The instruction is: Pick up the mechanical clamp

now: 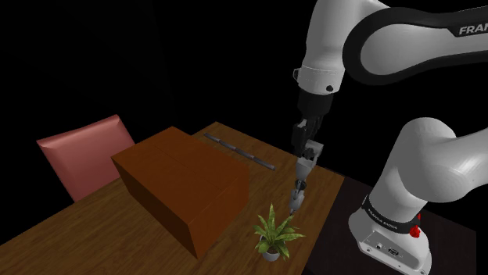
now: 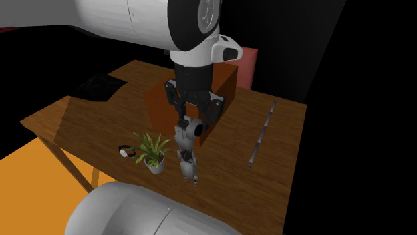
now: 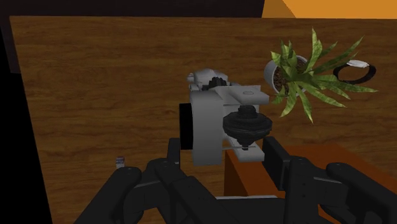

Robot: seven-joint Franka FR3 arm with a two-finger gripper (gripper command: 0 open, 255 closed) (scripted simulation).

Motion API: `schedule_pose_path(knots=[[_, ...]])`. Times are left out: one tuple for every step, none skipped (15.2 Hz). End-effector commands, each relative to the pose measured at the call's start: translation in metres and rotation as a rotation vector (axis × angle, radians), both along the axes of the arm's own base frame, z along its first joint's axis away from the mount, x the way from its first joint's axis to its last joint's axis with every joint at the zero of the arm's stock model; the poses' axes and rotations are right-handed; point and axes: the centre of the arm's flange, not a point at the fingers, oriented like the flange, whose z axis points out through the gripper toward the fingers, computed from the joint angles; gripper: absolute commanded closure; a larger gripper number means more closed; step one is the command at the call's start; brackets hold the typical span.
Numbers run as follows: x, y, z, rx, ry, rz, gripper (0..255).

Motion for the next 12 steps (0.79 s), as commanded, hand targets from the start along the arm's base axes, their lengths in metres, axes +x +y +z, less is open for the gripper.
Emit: schedule_pose_path(knots=[[0.000, 0.001, 0.007, 0.000, 0.001, 0.000, 255], [0.000, 0.001, 0.013, 0.000, 0.001, 0.000, 255], [0.000, 0.001, 0.018, 0.000, 0.001, 0.000, 255], [0.000, 0.001, 0.023, 0.000, 0.001, 0.000, 255], [0.000, 0.001, 0.028, 0.000, 0.001, 0.000, 255], [0.000, 0.001, 0.034, 0.000, 0.001, 0.000, 255], [0.000, 0.001, 0.039, 0.000, 0.001, 0.000, 255], [0.000, 0.001, 0.044, 0.000, 0.001, 0.000, 255], [0.000, 0.001, 0.050, 0.000, 0.001, 0.000, 255], [0.000, 0.001, 0.055, 0.000, 0.001, 0.000, 255], [0.000, 0.001, 0.060, 0.000, 0.001, 0.000, 255], [0.000, 0.001, 0.065, 0.000, 0.001, 0.000, 255]])
